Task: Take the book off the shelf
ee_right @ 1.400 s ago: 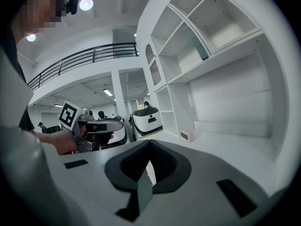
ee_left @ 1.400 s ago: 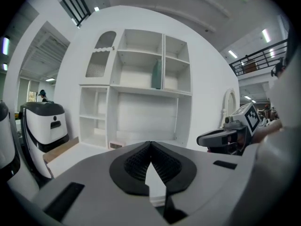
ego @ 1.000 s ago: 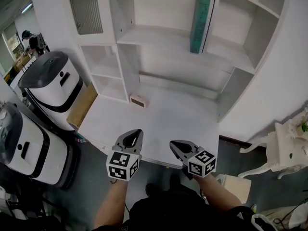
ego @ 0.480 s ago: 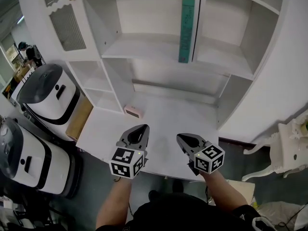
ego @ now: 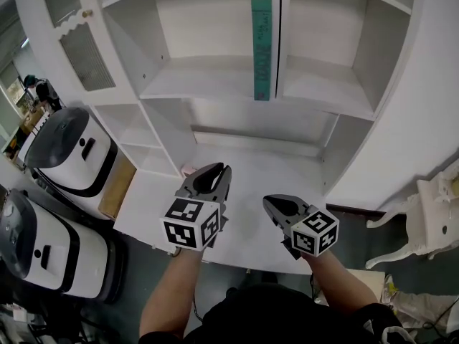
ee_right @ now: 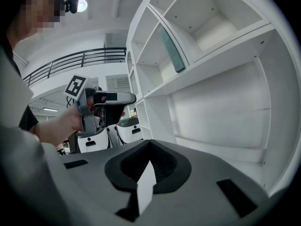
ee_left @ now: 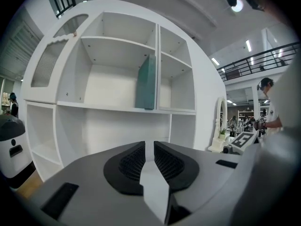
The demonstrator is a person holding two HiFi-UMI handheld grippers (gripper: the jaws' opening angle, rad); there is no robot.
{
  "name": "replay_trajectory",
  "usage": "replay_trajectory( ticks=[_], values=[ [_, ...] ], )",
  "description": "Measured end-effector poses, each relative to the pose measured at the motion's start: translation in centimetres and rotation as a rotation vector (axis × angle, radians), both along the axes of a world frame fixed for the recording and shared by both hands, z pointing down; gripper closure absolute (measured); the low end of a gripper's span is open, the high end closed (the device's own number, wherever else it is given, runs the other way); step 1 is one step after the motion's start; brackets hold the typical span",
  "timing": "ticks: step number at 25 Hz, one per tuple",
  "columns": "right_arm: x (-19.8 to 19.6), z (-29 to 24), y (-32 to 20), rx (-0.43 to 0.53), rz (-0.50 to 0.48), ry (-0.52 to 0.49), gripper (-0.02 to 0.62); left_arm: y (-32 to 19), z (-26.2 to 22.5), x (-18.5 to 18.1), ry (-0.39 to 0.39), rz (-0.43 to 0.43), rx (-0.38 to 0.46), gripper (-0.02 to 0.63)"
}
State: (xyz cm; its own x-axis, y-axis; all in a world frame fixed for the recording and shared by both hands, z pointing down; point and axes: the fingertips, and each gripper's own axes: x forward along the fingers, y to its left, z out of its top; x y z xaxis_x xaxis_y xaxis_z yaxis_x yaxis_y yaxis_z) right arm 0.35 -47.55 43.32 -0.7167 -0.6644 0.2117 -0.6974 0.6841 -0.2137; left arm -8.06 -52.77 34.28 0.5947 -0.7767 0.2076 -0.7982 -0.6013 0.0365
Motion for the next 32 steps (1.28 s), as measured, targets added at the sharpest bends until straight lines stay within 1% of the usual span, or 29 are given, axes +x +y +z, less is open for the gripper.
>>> replay_trajectory(
  ticks=[2, 4, 7, 12, 16, 22, 29, 32],
  values=[
    [0.1, -0.4, -0.4, 0.006, -0.002, 0.004, 0.583, -0.9, -1.1, 0.5, 0.017, 0.001, 0.004, 0.518],
    [0.0, -0.8, -0.8, 0.011, -0.006, 0.007, 0.583, -1.9, -2.3, 0.9, 0.022, -0.003, 0.015, 0.495],
    [-0.4, -1.8, -1.7, 0.03, -0.018, 0.01, 0.583, -3.7, -4.6, 2.0, -0.002, -0.006, 0.054, 0.454],
    [-0.6, -2.5, -2.4, 0.049, -0.032, 0.004, 0.583, -6.4, -7.9, 5.1, -0.059, -0.002, 0.121, 0.381],
    [0.1, -2.2, -2.6, 0.038, -0.021, -0.01, 0.583, -8.2, -9.5, 7.2, -0.069, 0.007, 0.129, 0.335],
    [1.6, -1.8, -2.6, 0.021, 0.001, -0.029, 0.583, -11.0, -9.9, 9.3, -0.083, -0.023, 0.104, 0.318],
    [3.4, -0.4, -2.1, -0.008, 0.024, -0.034, 0.581, -13.2, -9.6, 11.1, -0.117, -0.037, 0.117, 0.318],
    [4.5, 0.6, -2.0, -0.029, 0.045, -0.037, 0.583, -14.1, -9.1, 11.5, -0.127, -0.051, 0.11, 0.319]
  ],
)
